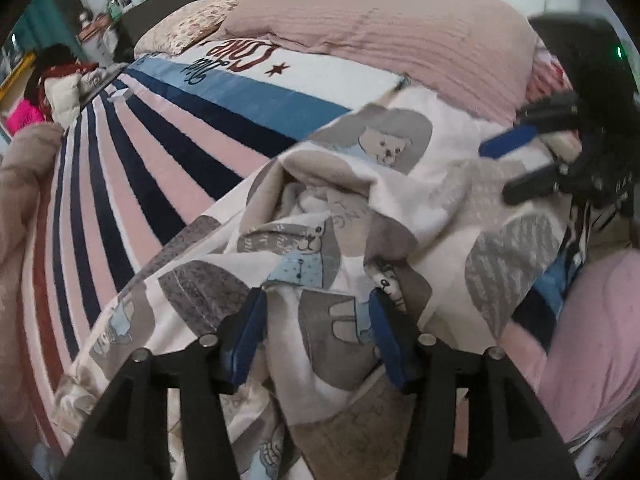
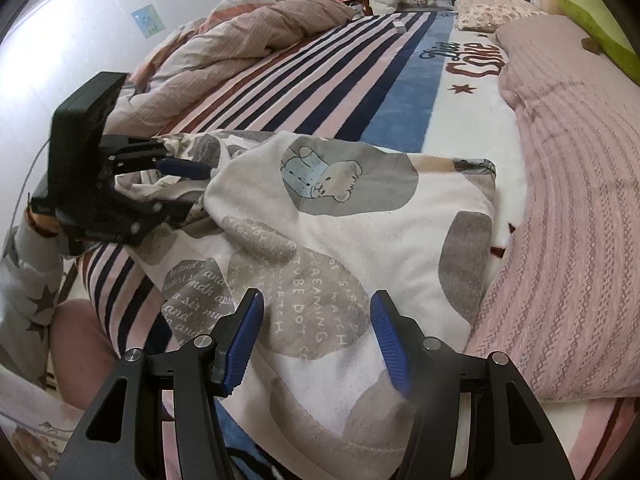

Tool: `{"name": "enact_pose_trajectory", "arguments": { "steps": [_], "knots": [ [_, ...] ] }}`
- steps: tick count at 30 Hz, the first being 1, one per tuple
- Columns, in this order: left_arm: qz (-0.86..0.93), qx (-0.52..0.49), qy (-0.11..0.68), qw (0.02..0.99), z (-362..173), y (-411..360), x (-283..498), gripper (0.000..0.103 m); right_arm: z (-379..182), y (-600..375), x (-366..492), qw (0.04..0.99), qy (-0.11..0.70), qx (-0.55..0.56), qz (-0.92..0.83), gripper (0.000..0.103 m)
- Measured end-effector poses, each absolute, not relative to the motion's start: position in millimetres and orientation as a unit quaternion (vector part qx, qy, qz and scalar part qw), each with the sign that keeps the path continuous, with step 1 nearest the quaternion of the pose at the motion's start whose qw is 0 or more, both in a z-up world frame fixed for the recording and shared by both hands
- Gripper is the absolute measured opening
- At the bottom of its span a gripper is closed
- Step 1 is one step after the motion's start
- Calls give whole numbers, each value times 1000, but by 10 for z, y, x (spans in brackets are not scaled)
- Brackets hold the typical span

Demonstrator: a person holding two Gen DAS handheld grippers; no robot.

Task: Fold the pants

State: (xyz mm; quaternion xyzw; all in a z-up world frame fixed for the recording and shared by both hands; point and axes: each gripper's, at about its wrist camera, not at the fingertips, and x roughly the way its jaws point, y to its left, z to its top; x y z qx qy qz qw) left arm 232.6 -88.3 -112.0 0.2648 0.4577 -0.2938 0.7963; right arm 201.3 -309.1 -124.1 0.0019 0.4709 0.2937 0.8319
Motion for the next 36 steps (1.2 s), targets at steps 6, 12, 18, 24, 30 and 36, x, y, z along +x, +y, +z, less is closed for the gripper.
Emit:
{"name": "enact_pose_trajectory", "arguments": {
  "steps": [6,12,18,24,30,36],
  "knots": [
    [-301,305,447,785,-1155,-998,2246,55,-1256,-3062,2023,831,473,-1,293,52],
    [-318,323,436,777,-1069,-1025,2138,55,-1258,-3070,2030,830,474,2,294,52],
    [-274,338,428,792,-1204,-1152,2269,54,-1260,-3051,2038,830,473,2,296,53],
    [-296,318,420,797,-1185,-1238,2317,27,-1259,-3060,2033,829,474,3,297,53],
    [-238,255,425,835,-1096,-1051,2603,10,-1264,-3058,2025,829,472,4,299,53],
    [-167,217,449,850,-1196,-829,2898,10,-1267,-3084,2020,829,471,9,301,52]
  ]
}}
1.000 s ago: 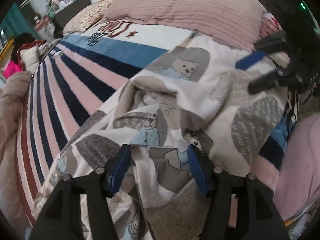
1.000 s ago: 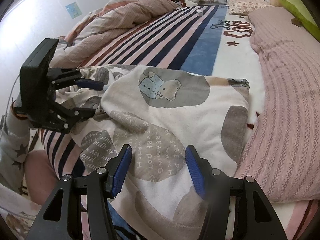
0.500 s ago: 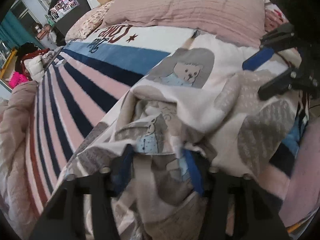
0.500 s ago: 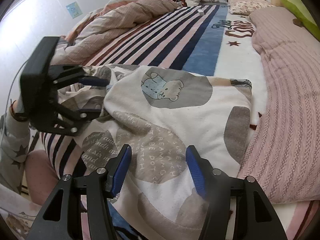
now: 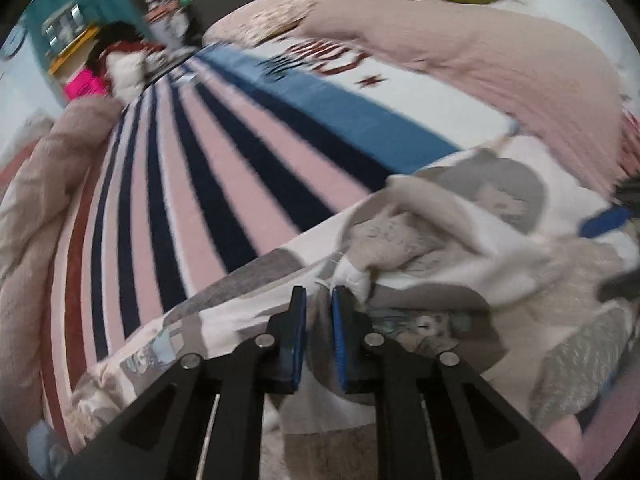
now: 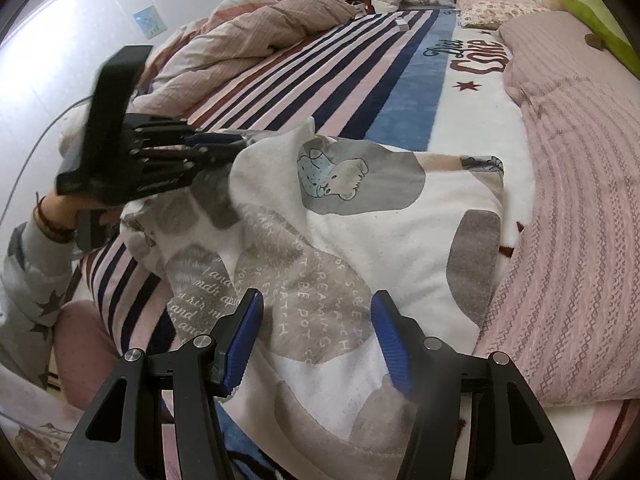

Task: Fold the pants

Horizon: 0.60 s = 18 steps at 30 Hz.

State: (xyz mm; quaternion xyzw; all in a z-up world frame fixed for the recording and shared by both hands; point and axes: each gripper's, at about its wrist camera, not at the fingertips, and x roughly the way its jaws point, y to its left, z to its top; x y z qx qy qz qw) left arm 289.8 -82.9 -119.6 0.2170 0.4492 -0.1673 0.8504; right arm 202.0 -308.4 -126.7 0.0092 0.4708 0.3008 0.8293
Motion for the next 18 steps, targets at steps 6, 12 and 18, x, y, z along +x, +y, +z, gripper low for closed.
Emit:
{"name": "enact_pose_trajectory", "arguments": {
  "steps": [6,12,18],
  "knots": [
    [-73,199,467,858,-1230,-483,2984,12,-1226,-3175,1994,835,466,19,294,52],
    [-135,88,499,851,-1089,-81,2665,40,-1092,-3448,1923,856,446,37,258,54],
    [-84,27,493,865,-1010,461,2197,57,-1261,-3568,1883,854,466,44,225,65]
  ]
}}
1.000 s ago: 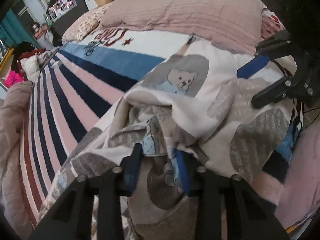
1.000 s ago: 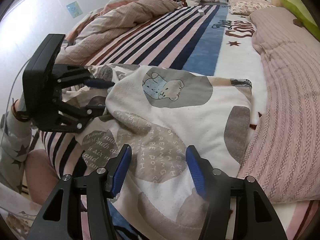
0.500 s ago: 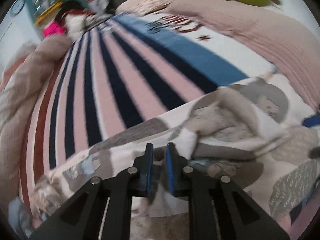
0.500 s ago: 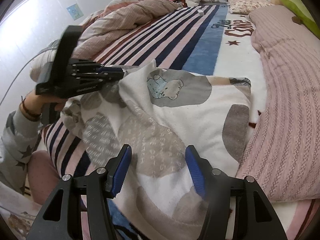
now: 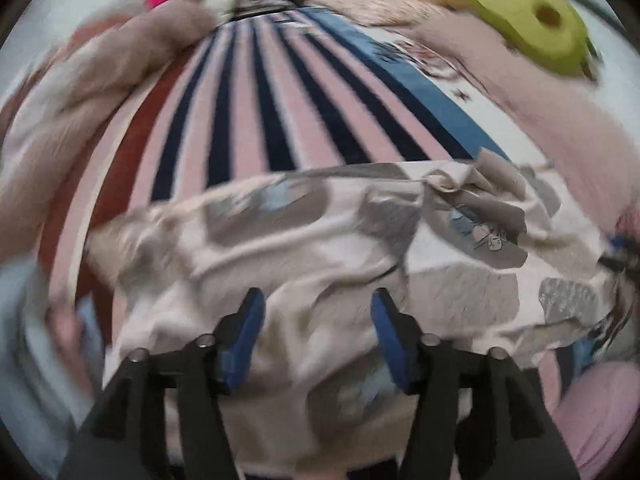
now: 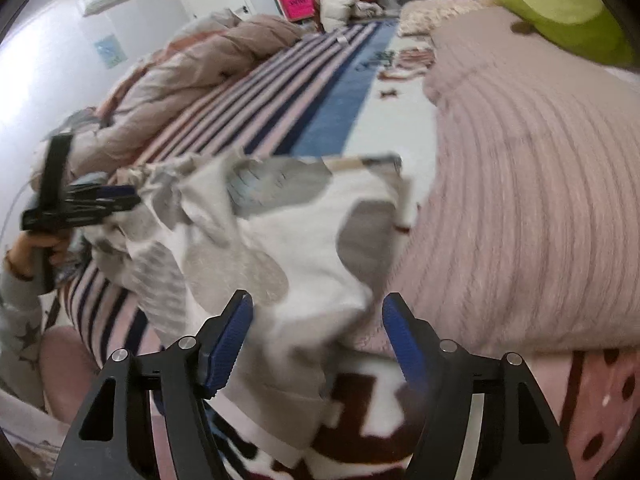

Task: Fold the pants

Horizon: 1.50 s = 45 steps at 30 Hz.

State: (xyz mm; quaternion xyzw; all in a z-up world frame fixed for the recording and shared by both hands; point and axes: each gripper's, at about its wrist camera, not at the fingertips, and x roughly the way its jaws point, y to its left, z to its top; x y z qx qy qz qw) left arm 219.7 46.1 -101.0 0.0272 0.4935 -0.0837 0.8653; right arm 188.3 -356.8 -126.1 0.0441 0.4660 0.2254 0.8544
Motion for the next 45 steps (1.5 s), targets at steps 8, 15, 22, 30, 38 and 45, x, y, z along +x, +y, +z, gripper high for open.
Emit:
{"name": "enact_pose_trajectory", "arguments": {
  "steps": [8,15,22,30,38,45],
  "knots": [
    [-10,-113,462,879,-1042,1106,1441,63,-1303,-3539,1843,858,458,65,224,69],
    [0,-246,429,869,-1368,1363,1288,65,-1314,-3528,1841,859,458,71,216,71],
    [27,-295,370,881,-1559,1437,1819,63,-1315,-3517,1817,862,457,72,207,71],
    [19,-267,309,913,-1285,1297,1871,12,-1313,-3481,1796,864,455,72,204,71],
    [70,-183,234,952,-509,1421,1487,11,-1284,-3230,1708,835,464,85,283,69],
    [75,-164,246,952,-393,1534,1456,11,-1291,-3084,1683,825,465,84,310,69]
  ]
}}
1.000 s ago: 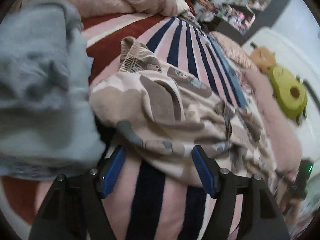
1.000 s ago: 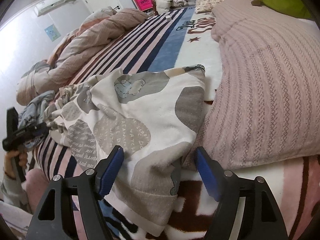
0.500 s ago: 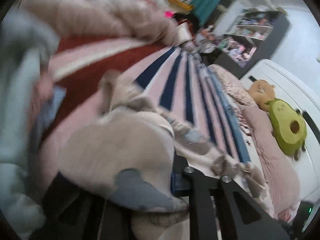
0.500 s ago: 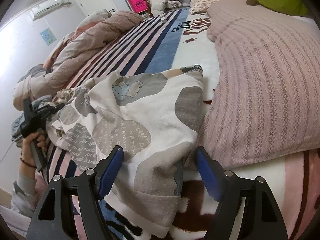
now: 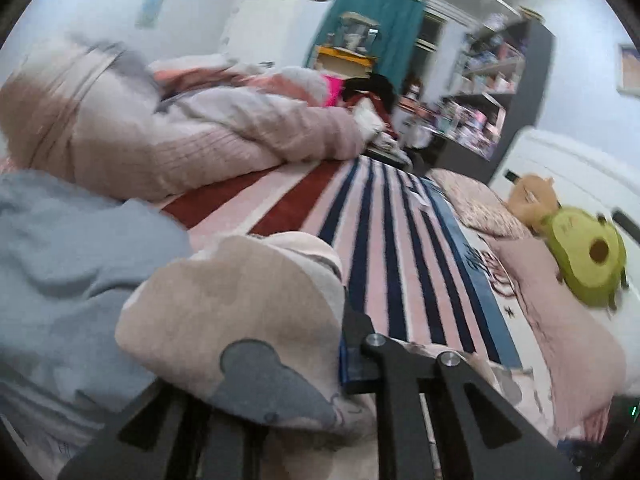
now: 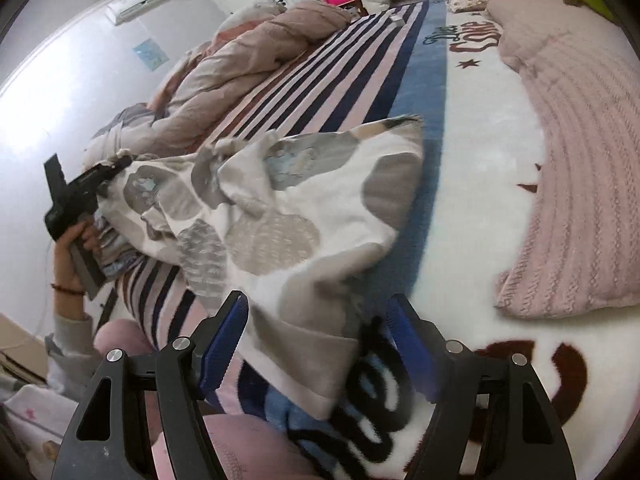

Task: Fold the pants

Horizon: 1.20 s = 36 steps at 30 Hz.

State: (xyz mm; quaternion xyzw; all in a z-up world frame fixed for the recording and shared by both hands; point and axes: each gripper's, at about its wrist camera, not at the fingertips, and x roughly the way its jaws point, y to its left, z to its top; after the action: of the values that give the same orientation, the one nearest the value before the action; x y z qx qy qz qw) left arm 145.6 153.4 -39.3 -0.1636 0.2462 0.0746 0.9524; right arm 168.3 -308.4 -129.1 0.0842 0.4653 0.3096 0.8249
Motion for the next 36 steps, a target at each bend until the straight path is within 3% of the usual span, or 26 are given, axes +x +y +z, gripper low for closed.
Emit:
{"name": "enact_pose_trajectory", "arguments": {
  "steps": [8,15,16,22,28,32,36],
  "knots": [
    [-133,-40,247,959,-105,192,1724,11,-1210,-3184,1666,830,456,99,307,69],
    [-300,30,351,887,-776,-1070,1879,14,-1111,-3365,1581,842,443,105,291,69],
    [-317,34,374,871,-884,-1151,1902,19,-1115,-3384,1570,842,444,105,287,69],
    [-365,-29,386,847,-785,-903,1795,71,-983,-3541,1547,853,434,110,267,69],
    [-289,-33,333,897,-333,-183,1570,76,-667,-3308,1646,867,407,85,275,69],
    [-228,-18,339,913,-476,93,1620,76,-534,-2857,1797,863,397,59,308,71],
    [-228,-71,352,905,-807,252,1722,76,-525,-2330,1946,867,386,13,314,75]
  ]
}}
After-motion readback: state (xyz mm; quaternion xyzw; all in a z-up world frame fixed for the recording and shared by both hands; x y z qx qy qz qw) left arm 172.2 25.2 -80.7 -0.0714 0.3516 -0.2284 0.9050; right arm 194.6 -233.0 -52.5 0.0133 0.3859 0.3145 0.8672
